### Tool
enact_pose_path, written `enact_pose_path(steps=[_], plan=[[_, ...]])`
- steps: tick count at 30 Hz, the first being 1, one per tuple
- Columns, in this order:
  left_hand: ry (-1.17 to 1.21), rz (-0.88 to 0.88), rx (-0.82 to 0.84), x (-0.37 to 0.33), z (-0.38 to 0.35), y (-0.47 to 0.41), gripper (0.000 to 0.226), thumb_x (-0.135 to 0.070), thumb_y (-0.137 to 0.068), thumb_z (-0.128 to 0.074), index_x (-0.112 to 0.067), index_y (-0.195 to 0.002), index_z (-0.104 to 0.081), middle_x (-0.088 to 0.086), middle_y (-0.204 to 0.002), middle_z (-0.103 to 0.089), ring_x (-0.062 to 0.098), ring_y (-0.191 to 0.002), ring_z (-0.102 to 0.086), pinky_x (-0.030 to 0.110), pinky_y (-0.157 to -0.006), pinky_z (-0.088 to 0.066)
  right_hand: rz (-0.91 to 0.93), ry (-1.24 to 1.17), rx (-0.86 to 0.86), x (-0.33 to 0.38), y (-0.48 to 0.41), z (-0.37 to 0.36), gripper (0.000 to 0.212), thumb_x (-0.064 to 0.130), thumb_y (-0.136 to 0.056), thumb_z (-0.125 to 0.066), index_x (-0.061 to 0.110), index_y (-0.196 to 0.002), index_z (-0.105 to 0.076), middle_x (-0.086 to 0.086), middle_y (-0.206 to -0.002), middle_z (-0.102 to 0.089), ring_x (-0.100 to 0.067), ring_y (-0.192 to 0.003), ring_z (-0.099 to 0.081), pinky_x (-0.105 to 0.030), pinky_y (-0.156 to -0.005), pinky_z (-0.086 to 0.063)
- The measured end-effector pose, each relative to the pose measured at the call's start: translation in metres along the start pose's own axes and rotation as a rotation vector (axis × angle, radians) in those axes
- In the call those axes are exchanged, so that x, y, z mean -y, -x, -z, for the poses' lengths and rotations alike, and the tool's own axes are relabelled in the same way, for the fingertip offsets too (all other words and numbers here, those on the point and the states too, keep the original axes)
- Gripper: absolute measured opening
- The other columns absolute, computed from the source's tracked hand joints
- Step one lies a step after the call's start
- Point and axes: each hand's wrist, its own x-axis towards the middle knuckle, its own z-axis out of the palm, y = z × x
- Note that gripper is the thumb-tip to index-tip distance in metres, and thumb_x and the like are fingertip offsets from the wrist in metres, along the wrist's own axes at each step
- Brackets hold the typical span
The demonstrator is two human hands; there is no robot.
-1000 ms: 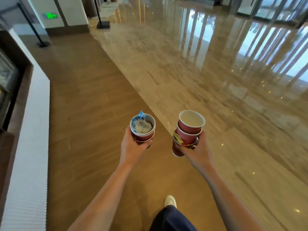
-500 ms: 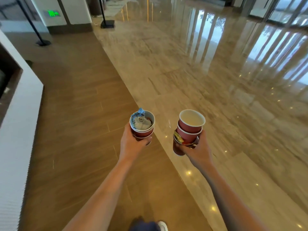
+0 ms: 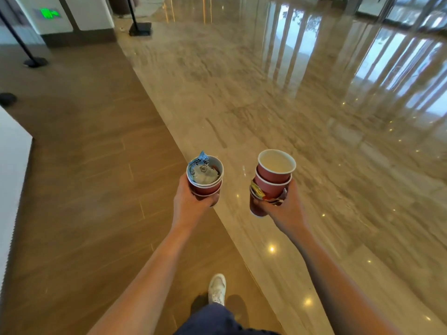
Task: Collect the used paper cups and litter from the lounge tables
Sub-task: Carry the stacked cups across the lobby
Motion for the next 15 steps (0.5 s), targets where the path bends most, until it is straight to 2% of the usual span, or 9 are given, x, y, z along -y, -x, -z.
enact_pose_path(steps=[5, 9, 11, 15], plan=[[-0.031, 0.010, 0.021, -0.004, -0.015, -0.103, 0.075, -0.007, -0.064, -0.086, -0.033, -0.121, -0.044, -0.021, -0.108, -0.058, 0.010, -0.110, -0.058, 0.029, -0.094, -0.048, -0.027, -0.002, -0.033, 0.009, -0.099, -0.017, 0.081, 0.014, -0.068, -0.083, 0.022, -0.134, -0.037, 0.009, -0.119, -0.056, -0.008, -0.105, -0.056, -0.008, -0.069, -0.042], [-0.026, 0.021, 0.035, -0.015, -0.032, -0.166, 0.075, -0.006, -0.065, -0.085, -0.038, -0.117, -0.041, -0.024, -0.105, -0.055, 0.004, -0.103, -0.057, 0.015, -0.083, -0.045, -0.028, 0.004, -0.056, 0.011, -0.162, -0.022, 0.078, 0.014, -0.066, -0.084, 0.023, -0.129, -0.039, 0.012, -0.115, -0.056, -0.003, -0.100, -0.058, -0.015, -0.073, -0.047], [-0.016, 0.026, 0.040, -0.019, -0.043, -0.197, 0.076, -0.004, -0.065, -0.084, -0.039, -0.117, -0.041, -0.024, -0.105, -0.055, 0.005, -0.103, -0.056, 0.018, -0.085, -0.045, -0.036, 0.010, -0.060, 0.010, -0.195, -0.023, 0.078, 0.014, -0.066, -0.085, 0.022, -0.128, -0.038, 0.010, -0.116, -0.057, -0.005, -0.102, -0.058, -0.015, -0.072, -0.046], [-0.021, 0.038, 0.060, -0.022, -0.071, -0.257, 0.074, -0.003, -0.066, -0.084, -0.035, -0.118, -0.042, -0.024, -0.105, -0.054, 0.009, -0.107, -0.056, 0.023, -0.089, -0.045, -0.043, 0.029, -0.079, 0.004, -0.261, -0.023, 0.085, 0.017, -0.065, -0.085, 0.021, -0.134, -0.036, 0.006, -0.123, -0.055, -0.011, -0.109, -0.056, -0.022, -0.082, -0.045]])
